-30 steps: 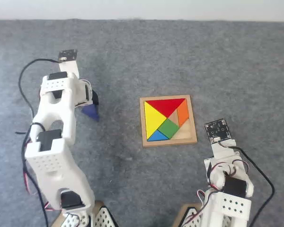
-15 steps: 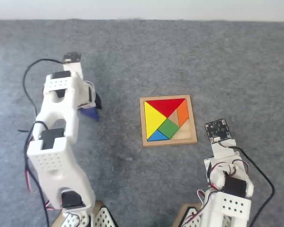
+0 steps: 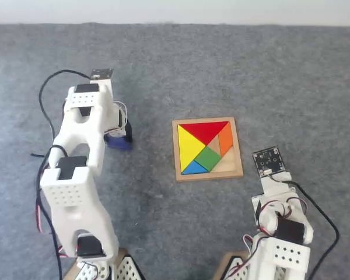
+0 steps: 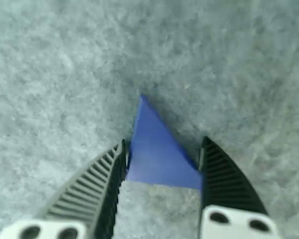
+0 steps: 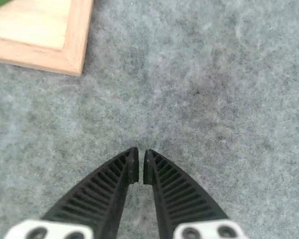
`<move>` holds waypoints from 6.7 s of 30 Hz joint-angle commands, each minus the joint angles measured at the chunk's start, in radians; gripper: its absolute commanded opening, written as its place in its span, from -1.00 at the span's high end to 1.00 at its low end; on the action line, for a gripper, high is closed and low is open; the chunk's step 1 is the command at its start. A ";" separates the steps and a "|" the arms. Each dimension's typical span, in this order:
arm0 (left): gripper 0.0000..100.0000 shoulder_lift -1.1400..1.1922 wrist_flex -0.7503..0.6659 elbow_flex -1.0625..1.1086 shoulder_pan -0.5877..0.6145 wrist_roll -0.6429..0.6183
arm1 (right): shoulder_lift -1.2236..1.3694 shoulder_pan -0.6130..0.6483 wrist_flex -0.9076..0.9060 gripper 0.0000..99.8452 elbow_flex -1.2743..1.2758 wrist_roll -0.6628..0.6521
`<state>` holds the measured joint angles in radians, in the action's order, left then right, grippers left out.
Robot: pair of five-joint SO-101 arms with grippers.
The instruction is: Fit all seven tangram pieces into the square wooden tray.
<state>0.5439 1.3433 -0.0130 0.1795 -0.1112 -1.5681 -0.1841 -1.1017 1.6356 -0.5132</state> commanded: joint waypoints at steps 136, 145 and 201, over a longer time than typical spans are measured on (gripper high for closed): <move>0.97 -0.203 -0.315 0.101 -0.766 0.026 | -0.010 -0.021 0.013 0.92 -0.051 0.044; 0.93 -0.203 -0.313 0.105 -0.770 0.031 | -0.010 -0.019 0.013 0.92 -0.048 0.044; 0.74 -0.474 -0.450 0.387 -0.852 0.057 | -0.010 -0.018 0.021 0.93 -0.046 0.044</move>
<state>0.1312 0.9628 0.3583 -0.6705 -0.0852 -1.5681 -0.1979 -1.1017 1.6356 -0.4795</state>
